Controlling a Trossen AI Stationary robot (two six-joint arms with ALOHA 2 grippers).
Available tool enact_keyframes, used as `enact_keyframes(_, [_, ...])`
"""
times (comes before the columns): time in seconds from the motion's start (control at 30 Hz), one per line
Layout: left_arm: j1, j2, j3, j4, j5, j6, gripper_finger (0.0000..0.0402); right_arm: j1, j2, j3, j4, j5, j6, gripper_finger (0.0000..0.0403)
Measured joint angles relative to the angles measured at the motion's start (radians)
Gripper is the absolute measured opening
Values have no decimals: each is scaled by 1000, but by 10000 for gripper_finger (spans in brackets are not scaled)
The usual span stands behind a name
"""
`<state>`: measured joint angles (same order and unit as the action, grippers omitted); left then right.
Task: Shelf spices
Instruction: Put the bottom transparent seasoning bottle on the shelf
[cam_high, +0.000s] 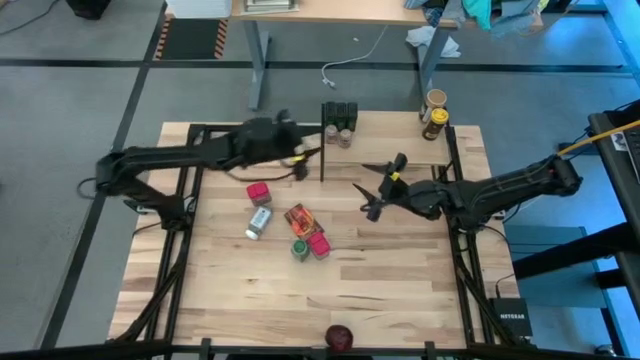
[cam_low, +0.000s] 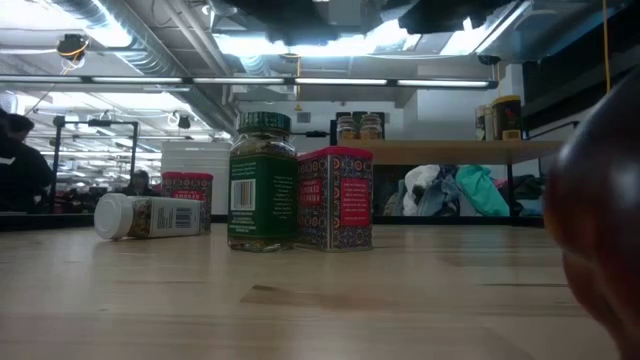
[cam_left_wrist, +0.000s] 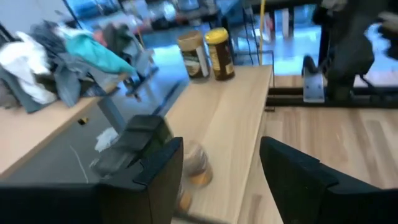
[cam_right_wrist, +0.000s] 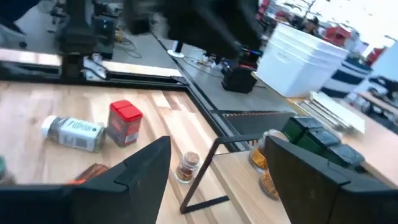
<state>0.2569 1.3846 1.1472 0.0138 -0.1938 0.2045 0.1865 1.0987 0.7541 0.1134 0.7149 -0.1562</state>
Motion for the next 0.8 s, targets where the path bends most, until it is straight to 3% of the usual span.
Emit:
enact_keyframes(0.13, [6,-194,-250,178,-6,-16,208,-85,55,0,3,-14,34,264])
enact_keyframes(0.27, [13,-331,-370,207,-7,-3,208,-199,132,0,57,-85,48,244])
enact_keyframes(0.47, [15,-445,-432,69,-6,-7,208,-334,200,0,94,-163,76,148])
enact_keyframes(0.7, [11,-462,-454,-17,-4,-16,208,-420,243,0,76,-211,111,23])
enact_keyframes(0.8, [3,-462,-454,-16,-5,-18,208,-417,243,0,78,-211,100,8])
